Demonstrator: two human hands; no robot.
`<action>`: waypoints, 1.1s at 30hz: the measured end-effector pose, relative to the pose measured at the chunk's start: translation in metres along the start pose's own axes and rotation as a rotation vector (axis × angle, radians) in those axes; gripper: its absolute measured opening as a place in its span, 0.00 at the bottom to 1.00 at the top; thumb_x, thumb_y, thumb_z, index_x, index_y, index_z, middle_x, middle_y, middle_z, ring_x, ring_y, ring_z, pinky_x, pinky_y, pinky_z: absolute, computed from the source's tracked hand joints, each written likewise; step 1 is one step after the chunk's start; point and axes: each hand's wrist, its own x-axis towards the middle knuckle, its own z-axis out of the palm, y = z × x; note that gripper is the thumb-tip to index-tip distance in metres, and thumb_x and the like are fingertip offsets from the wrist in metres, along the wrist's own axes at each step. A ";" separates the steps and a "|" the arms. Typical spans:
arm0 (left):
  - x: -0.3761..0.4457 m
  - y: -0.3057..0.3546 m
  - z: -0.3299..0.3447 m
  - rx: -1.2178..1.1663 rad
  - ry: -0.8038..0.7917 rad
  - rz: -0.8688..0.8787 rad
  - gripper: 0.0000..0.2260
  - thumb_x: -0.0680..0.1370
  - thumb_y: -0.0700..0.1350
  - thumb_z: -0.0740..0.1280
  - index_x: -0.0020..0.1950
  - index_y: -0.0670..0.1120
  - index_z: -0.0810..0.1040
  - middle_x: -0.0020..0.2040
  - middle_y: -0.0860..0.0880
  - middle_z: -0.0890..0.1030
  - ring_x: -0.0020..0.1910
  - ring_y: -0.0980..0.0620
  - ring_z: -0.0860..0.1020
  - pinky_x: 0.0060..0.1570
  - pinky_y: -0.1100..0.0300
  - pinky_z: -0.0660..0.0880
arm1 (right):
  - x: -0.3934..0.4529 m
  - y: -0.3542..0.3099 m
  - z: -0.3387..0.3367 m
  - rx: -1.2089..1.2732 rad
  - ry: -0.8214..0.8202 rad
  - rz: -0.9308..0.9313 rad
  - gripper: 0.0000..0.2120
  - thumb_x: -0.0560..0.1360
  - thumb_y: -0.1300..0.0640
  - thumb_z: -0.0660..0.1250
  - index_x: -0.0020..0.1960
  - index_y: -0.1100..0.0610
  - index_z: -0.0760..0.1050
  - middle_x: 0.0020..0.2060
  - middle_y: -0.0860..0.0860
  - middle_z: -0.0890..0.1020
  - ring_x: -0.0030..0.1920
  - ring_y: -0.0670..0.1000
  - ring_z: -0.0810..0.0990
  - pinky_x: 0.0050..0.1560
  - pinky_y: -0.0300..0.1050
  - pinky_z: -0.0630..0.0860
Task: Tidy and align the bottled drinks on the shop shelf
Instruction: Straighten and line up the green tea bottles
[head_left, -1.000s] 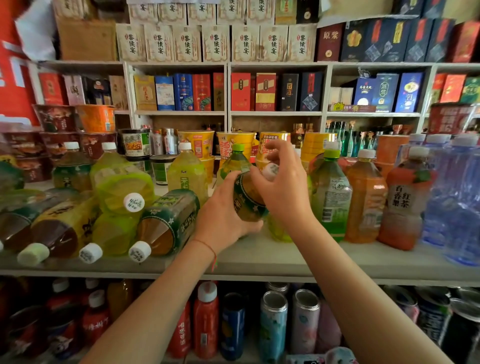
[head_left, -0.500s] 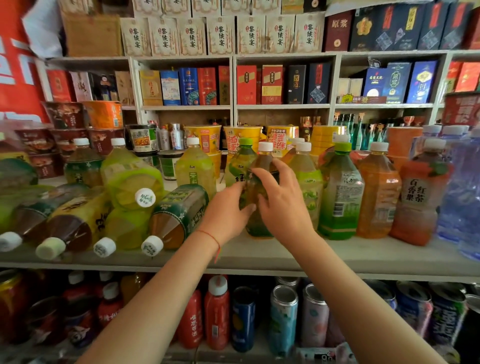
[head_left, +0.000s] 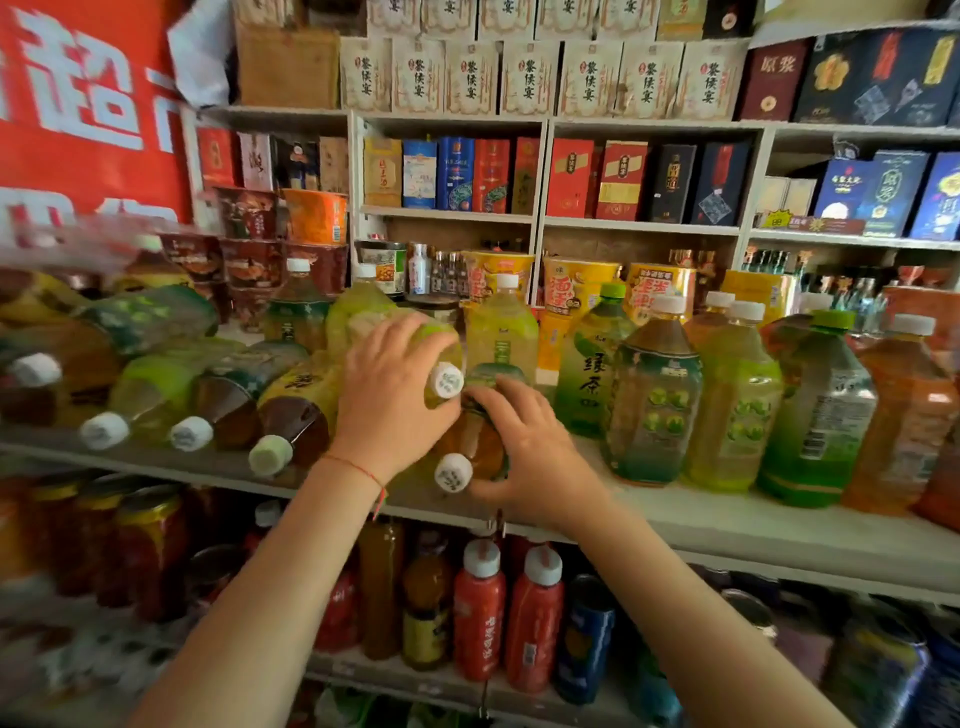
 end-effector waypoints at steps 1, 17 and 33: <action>-0.001 -0.008 0.000 -0.001 -0.012 0.037 0.26 0.72 0.50 0.75 0.69 0.53 0.75 0.72 0.48 0.72 0.73 0.43 0.66 0.67 0.39 0.68 | 0.003 -0.002 0.001 -0.027 -0.005 0.009 0.47 0.69 0.41 0.74 0.80 0.44 0.51 0.79 0.50 0.54 0.79 0.54 0.49 0.76 0.60 0.58; -0.001 -0.048 0.013 -0.032 0.117 0.192 0.22 0.74 0.55 0.67 0.68 0.55 0.78 0.68 0.46 0.76 0.67 0.38 0.69 0.60 0.39 0.71 | 0.005 -0.007 0.012 0.078 0.294 0.017 0.31 0.71 0.35 0.64 0.73 0.38 0.67 0.73 0.46 0.67 0.73 0.51 0.65 0.71 0.59 0.63; 0.004 -0.045 0.019 -0.009 0.132 0.192 0.23 0.73 0.53 0.71 0.68 0.57 0.78 0.67 0.45 0.76 0.67 0.40 0.69 0.60 0.38 0.69 | 0.069 -0.036 -0.013 0.416 0.824 0.341 0.11 0.79 0.43 0.64 0.47 0.50 0.76 0.42 0.46 0.80 0.46 0.50 0.78 0.51 0.61 0.77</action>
